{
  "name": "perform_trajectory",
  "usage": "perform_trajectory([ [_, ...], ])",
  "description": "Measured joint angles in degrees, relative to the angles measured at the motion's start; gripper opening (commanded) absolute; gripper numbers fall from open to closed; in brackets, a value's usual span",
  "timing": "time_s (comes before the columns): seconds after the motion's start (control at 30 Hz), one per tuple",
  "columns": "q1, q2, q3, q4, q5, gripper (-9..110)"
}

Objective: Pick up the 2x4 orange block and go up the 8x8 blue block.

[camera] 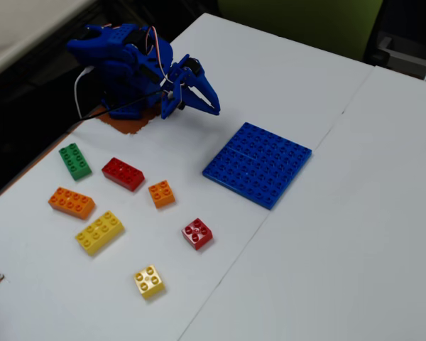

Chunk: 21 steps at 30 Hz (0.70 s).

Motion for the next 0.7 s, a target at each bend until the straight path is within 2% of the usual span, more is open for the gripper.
perform_trajectory([
  [0.1,2.99,-2.99,-2.46,1.58,-3.08,0],
  [0.2,4.31,-8.53,-8.79,8.44,-7.65,0],
  [0.5,11.69,-26.54,-43.33,35.86,-13.71,2],
  [0.7,20.39,-36.83,-65.48,53.88,-26.81,0],
])
